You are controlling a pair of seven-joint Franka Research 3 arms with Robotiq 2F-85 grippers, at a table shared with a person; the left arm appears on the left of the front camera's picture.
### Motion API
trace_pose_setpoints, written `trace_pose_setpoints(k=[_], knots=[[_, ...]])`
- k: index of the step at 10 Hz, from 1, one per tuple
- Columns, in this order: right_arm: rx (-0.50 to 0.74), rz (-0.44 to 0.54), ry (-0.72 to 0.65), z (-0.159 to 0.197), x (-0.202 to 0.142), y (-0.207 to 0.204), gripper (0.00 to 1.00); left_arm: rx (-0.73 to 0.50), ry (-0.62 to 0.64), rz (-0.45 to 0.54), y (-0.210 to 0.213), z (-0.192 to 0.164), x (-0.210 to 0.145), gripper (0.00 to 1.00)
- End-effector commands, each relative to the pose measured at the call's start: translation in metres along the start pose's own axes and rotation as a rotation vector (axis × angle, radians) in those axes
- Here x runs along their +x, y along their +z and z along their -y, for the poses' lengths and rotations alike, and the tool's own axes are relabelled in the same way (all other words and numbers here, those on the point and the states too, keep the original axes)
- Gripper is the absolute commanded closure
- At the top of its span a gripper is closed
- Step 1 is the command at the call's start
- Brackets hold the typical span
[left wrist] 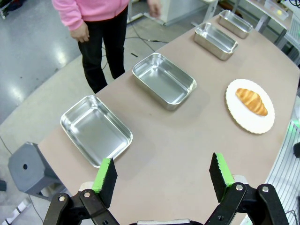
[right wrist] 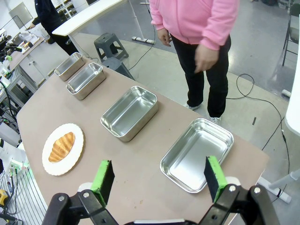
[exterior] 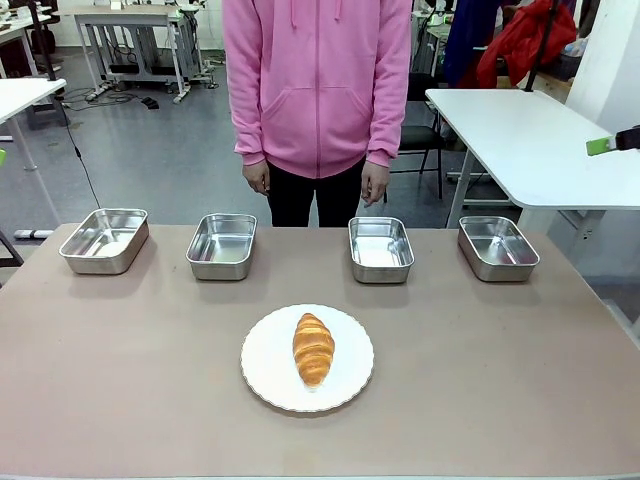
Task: Place the bread in the container.
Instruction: Place the Butter Roll into the Airtight Container indicated by the human.
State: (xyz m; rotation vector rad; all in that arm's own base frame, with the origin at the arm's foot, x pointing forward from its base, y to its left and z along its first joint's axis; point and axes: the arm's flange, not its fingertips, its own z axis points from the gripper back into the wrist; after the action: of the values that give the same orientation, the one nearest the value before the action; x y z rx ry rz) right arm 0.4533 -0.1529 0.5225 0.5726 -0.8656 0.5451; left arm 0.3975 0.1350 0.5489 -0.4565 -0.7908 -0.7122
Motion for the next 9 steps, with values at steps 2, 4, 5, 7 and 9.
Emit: trace_pose_setpoints(k=[2,4,5,7,9], knots=[[0.004,0.004,0.002,-0.0007,0.0009,-0.001,0.0,0.0,-0.004,0.001,0.0003,0.0003,0.0001,0.0],[0.004,0.004,0.002,-0.0007,0.0009,-0.001,0.0,0.0,-0.004,0.001,0.0003,0.0003,0.0001,0.0],[0.004,0.004,0.002,-0.0007,0.0009,-0.001,0.0,0.0,-0.004,0.001,0.0003,0.0003,0.0001,0.0],[0.004,0.004,0.002,-0.0007,0.0009,-0.001,0.0,0.0,-0.004,0.001,0.0003,0.0003,0.0001,0.0],[0.004,0.004,0.002,-0.0007,0.0009,-0.001,0.0,0.0,-0.004,0.001,0.0003,0.0003,0.0001,0.0]])
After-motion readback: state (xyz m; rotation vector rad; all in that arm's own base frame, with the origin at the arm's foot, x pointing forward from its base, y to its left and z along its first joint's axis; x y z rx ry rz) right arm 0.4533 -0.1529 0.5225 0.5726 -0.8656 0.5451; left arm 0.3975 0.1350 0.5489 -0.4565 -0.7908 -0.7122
